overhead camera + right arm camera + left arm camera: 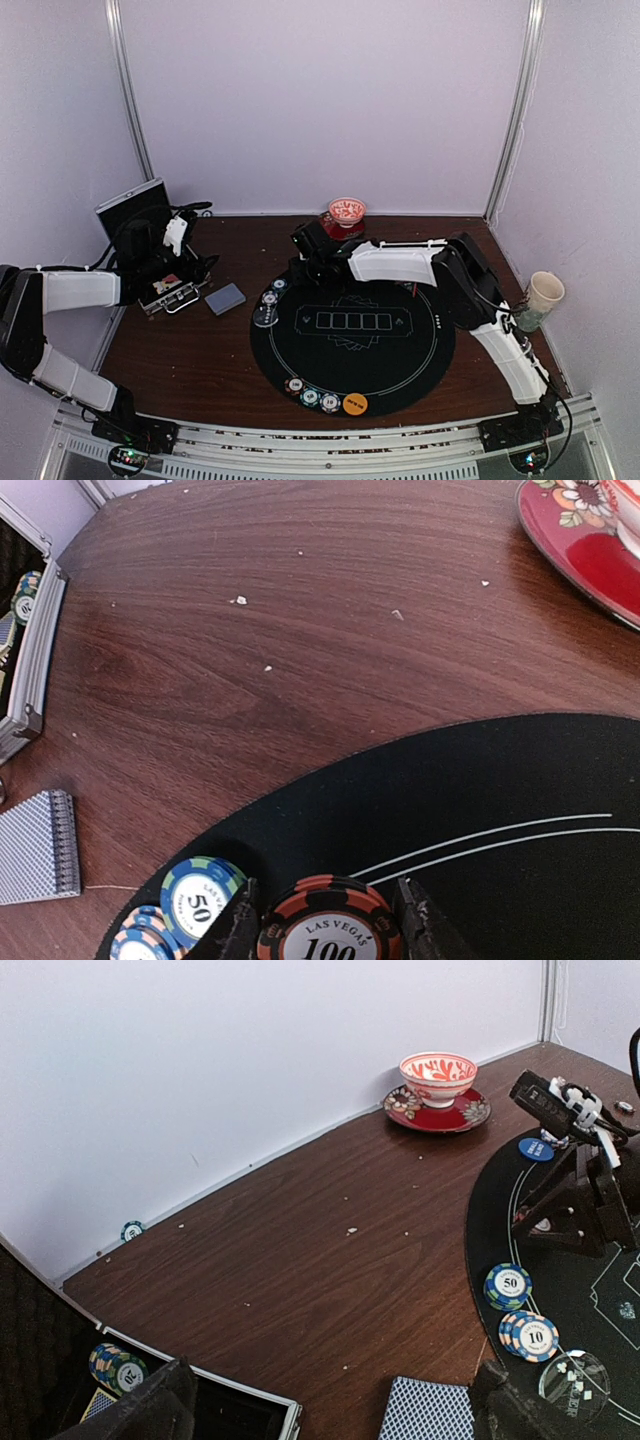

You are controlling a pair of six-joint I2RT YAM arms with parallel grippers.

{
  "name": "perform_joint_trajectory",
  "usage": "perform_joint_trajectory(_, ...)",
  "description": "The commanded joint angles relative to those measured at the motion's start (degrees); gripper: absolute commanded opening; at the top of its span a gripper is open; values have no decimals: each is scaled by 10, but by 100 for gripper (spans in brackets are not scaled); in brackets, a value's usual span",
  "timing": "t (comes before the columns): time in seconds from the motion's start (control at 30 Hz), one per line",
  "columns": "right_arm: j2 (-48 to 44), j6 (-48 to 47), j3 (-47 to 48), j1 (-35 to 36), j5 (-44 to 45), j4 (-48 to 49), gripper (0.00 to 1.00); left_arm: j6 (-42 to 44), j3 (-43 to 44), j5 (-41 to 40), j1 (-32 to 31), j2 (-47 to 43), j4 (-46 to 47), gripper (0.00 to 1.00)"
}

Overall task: Distribute texas hold em gaming equipment
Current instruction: Place the poker chips pile in the dealer area.

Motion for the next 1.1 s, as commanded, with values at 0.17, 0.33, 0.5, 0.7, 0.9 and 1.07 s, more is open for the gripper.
perform_joint_trajectory(0.17,29,28,21,7,-19,53,29,3,15,0,1,2,17,98)
perform_joint_trajectory(0.33,44,35,29,7,-17,70,30,4,15,0,1,4,16,98)
perform_joint_trajectory(0.5,68,39,58,6,-6,68,30,5,15,0,1,5,17,98)
perform_joint_trajectory(0.7,80,45,62,5,0,80,31,5,16,1,1,6,17,98)
perform_joint_trajectory(0.9,86,46,67,4,2,77,32,5,16,1,1,5,17,98)
perform_joint_trajectory(1.07,86,41,68,4,5,69,38,5,16,1,1,6,17,98)
